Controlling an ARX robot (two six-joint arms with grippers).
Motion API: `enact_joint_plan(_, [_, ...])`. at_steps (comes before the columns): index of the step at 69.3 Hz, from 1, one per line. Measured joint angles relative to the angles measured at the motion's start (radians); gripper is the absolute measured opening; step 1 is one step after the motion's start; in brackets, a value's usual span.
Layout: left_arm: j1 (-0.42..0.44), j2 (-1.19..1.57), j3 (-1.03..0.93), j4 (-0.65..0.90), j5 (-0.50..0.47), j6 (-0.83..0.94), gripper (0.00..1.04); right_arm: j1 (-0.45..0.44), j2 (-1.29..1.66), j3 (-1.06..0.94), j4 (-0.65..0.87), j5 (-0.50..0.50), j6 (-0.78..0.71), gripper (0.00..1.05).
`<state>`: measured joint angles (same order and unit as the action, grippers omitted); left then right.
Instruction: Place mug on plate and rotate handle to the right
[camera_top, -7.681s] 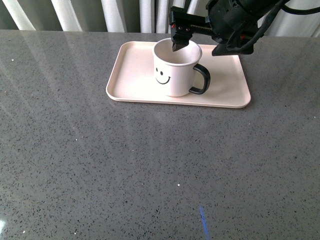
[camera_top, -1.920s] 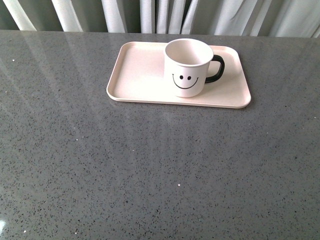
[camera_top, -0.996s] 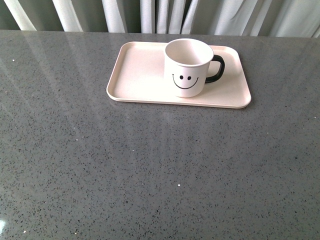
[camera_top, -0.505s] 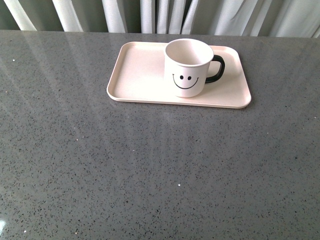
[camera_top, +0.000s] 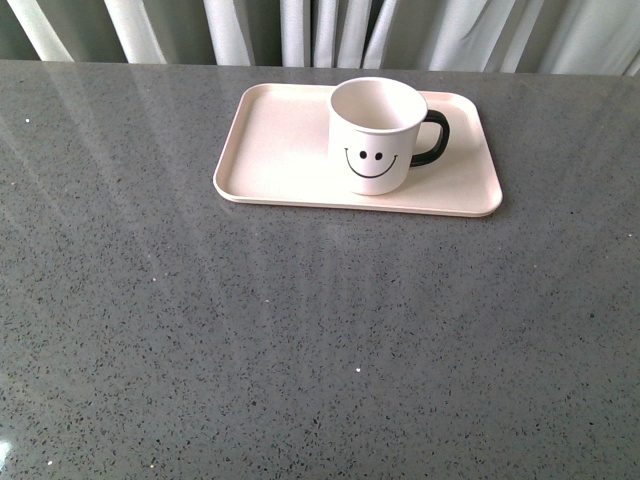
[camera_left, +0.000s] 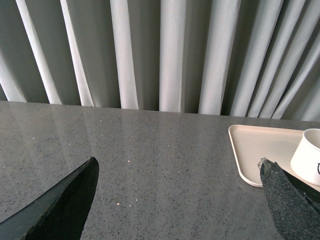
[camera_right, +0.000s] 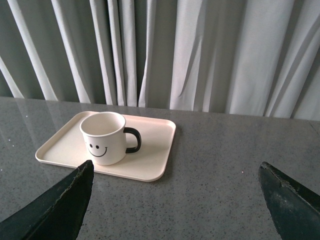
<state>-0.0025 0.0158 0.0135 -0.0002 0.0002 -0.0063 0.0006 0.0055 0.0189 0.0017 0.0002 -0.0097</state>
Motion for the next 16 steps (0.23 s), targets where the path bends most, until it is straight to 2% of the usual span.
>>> enact_joint_plan(16, [0.0,0.0,0.0,0.0,0.0,0.0,0.95,0.0,0.0,0.0,0.0,0.0,0.0,0.96])
